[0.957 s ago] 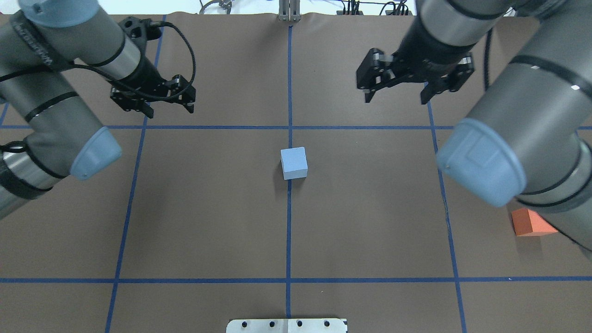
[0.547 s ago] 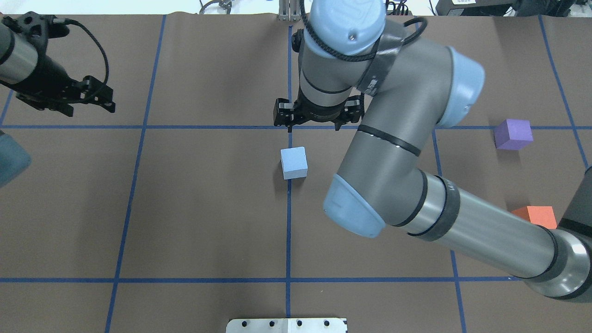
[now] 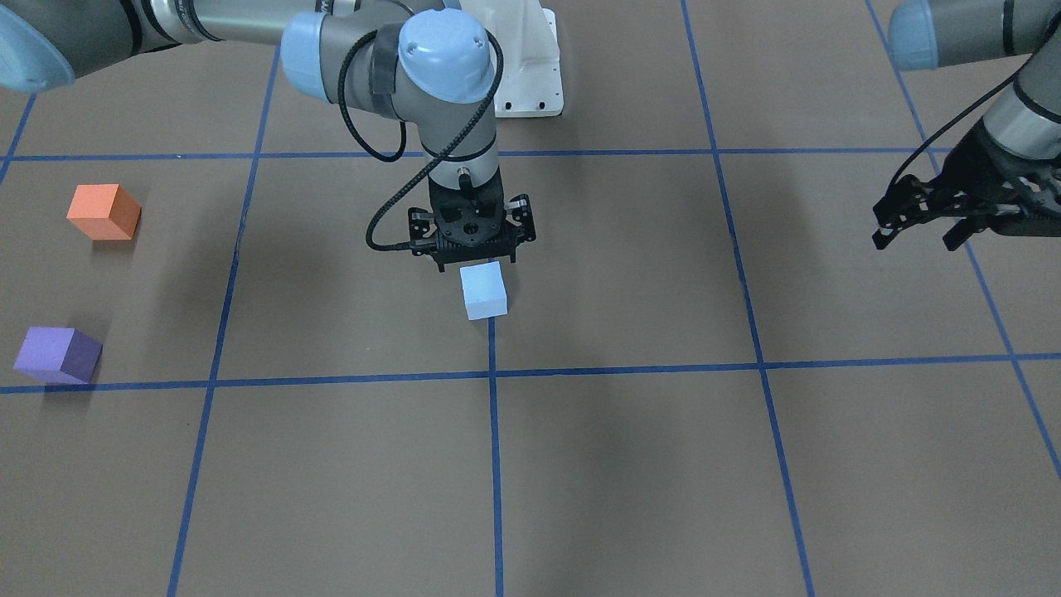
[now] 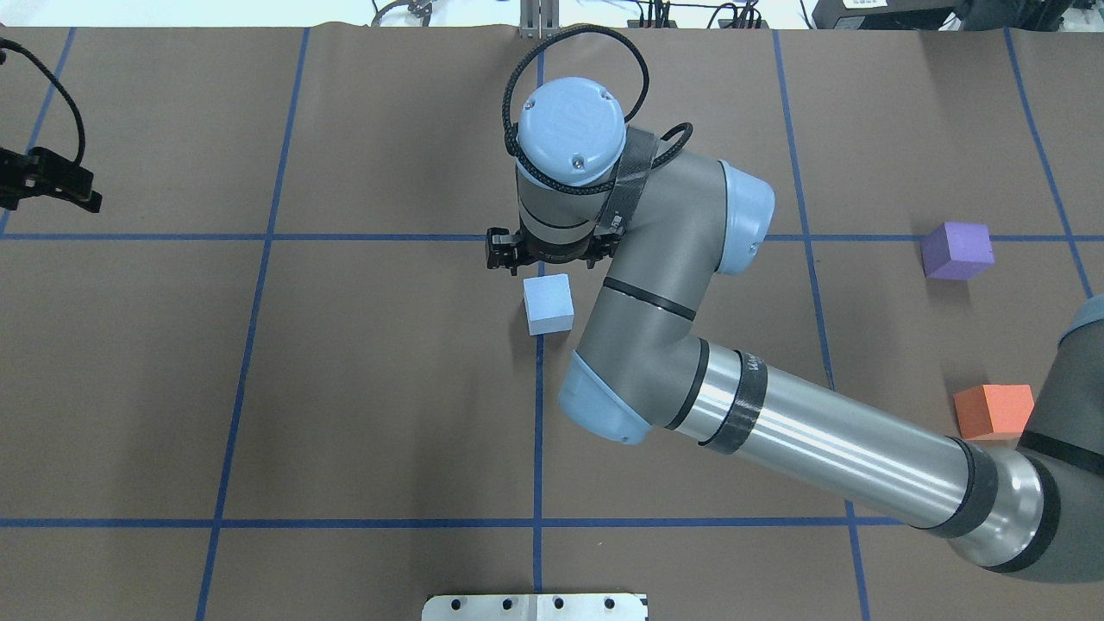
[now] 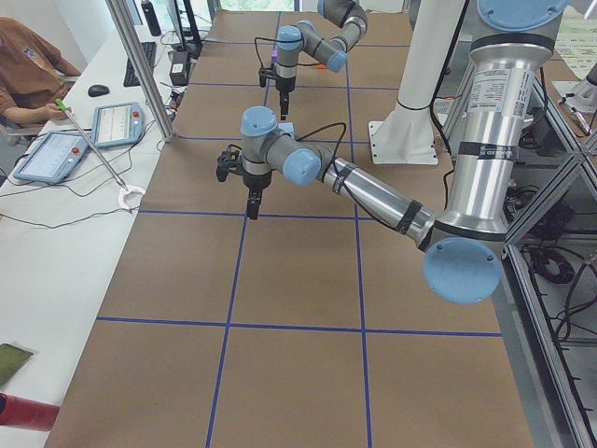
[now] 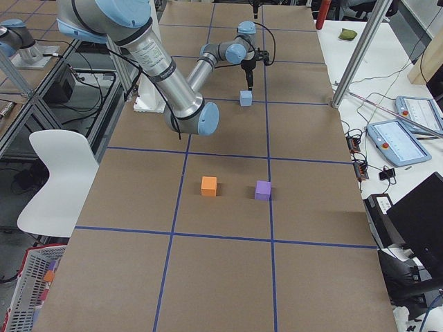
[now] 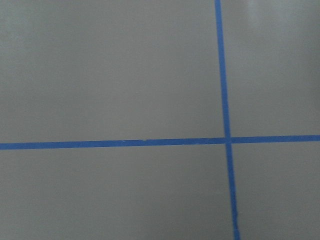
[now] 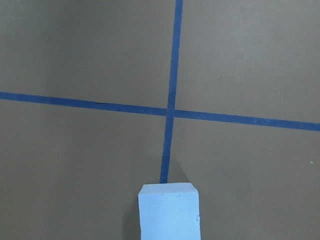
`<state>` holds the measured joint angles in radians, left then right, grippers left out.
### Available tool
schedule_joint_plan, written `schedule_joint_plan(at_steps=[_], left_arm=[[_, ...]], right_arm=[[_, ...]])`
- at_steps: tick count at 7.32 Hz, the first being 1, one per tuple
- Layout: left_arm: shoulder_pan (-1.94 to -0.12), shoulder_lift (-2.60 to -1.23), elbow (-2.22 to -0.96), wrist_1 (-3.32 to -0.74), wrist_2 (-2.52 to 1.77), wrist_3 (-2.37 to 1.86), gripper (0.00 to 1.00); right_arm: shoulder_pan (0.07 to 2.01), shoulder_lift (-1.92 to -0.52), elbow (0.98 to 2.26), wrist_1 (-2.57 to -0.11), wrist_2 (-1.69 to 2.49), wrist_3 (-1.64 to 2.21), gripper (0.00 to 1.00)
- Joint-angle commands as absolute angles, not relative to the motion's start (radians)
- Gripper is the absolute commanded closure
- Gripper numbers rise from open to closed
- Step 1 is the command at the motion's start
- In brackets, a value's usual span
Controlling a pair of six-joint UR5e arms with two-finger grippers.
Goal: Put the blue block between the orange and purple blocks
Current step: 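Lower the right gripper onto the light blue cube and close it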
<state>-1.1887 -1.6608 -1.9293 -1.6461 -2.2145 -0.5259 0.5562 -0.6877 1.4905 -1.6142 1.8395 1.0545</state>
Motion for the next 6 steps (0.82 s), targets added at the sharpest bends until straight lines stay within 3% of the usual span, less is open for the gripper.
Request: schedule_joint_plan(at_steps=[1,5,6], left_arm=[[-1.209,-1.637,-1.914,-1.647,-2.215,-0.448,0.0],[-1.207,-1.637,-1.908,-1.647,-2.215,-0.448,0.0],[-1.207,-1.637,-1.907,-1.649,-2.215,-0.448,0.0]], right_arm=[[0.538,-0.684,1.43,-1.595,1.818,1.025,0.0],[0.514,-0.69,1.327,-1.477,1.819,1.026,0.0],[0.514,-0.692,1.327,-1.479,1.819,1.038,0.11]])
